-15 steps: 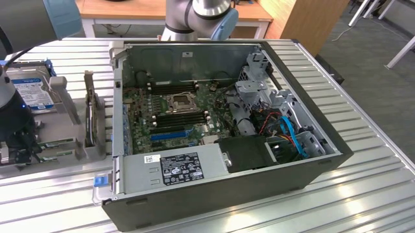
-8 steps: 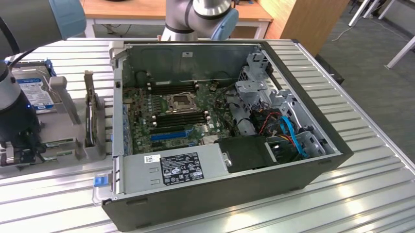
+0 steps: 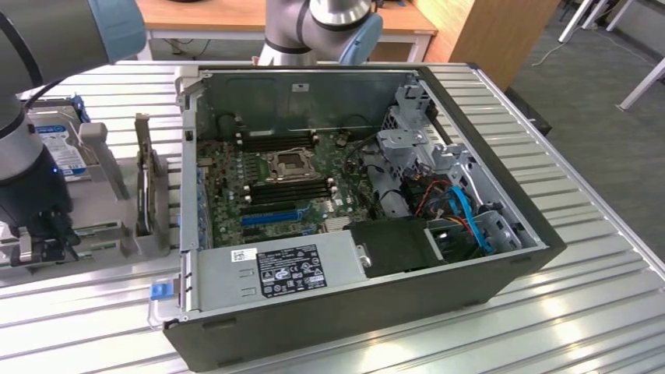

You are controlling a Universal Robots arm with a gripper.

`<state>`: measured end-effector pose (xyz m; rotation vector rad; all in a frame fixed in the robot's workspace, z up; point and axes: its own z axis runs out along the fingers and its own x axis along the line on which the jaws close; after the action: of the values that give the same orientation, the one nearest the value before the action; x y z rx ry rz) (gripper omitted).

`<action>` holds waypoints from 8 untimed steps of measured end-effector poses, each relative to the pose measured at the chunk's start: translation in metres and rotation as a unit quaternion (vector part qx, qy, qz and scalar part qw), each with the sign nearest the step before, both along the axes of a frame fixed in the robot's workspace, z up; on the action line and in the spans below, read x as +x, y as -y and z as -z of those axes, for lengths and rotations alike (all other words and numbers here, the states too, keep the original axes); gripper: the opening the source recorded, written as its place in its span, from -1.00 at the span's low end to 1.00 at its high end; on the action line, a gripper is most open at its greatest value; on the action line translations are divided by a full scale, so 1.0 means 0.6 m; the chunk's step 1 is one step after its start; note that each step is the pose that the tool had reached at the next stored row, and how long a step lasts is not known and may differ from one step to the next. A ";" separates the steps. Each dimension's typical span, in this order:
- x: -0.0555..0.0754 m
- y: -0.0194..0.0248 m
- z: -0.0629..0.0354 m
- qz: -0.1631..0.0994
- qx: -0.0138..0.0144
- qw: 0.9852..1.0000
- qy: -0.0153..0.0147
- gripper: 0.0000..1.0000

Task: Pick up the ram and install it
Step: 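Pick up the ram and move it above insertion slot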

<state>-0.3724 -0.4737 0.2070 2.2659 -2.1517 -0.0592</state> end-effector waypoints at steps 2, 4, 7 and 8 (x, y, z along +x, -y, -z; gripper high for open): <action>0.001 0.0000 0.000 0.000 0.000 1.000 0.000 -0.38; 0.001 0.0000 0.000 0.000 0.000 1.000 0.000 -0.38; 0.001 0.0000 0.001 0.000 0.000 1.000 0.000 -0.38; 0.001 0.0000 0.002 0.000 0.000 1.000 0.000 -0.38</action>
<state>-0.3718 -0.4737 0.2056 2.2659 -2.1517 -0.0593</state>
